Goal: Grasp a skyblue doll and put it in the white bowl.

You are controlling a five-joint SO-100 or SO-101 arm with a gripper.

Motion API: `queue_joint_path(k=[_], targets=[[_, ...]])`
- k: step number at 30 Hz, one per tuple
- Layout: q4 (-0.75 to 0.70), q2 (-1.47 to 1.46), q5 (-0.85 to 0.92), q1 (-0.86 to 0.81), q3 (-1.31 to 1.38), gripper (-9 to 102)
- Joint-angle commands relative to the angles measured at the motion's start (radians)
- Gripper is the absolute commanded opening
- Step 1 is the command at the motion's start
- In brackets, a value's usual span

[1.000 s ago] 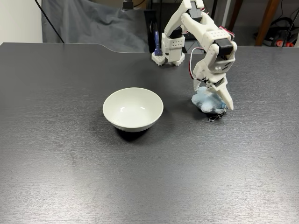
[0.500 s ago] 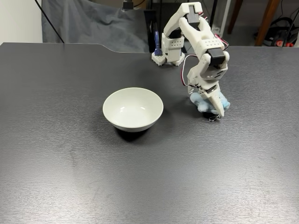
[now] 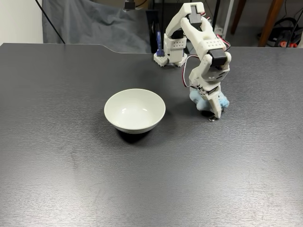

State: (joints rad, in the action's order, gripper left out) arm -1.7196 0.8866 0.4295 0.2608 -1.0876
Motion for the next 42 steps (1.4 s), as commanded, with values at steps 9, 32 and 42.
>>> queue_joint_path(k=[9, 32, 42], targets=[[-0.049, 0.015, -0.012, -0.011, 0.034, -3], [-0.051, 0.532, -0.015, 0.002, 0.046, -1], [-0.049, 0.644, -0.003, -0.133, 0.055, -1]])
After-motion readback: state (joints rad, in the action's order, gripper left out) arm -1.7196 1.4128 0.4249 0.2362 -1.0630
